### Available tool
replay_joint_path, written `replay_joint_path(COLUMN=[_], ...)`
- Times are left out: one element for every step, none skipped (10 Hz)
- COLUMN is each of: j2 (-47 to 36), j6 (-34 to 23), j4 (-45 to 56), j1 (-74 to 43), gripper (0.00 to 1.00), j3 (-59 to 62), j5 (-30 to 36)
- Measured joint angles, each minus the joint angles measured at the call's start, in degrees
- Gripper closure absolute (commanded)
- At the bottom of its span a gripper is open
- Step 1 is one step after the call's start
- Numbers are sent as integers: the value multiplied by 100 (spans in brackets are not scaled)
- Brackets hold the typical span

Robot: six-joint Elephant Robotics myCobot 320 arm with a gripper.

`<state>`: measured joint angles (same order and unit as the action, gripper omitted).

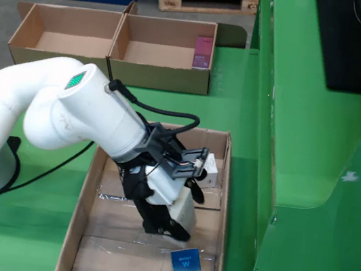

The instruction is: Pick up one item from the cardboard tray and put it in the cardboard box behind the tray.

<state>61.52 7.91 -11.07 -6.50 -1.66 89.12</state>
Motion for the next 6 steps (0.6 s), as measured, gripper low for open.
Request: replay_joint_path(j2=[-106, -150, -150, -378, -589, -765], j6=[17, 17, 70, 114, 105, 105], j4=[149, 211, 255, 440, 527, 325], j1=[-17, -9, -35, -105, -132, -132], gripper=[100, 100, 100, 100, 100, 100], j3=[0, 0, 0, 0, 0, 0], j5=[219, 237, 237, 492, 641, 413])
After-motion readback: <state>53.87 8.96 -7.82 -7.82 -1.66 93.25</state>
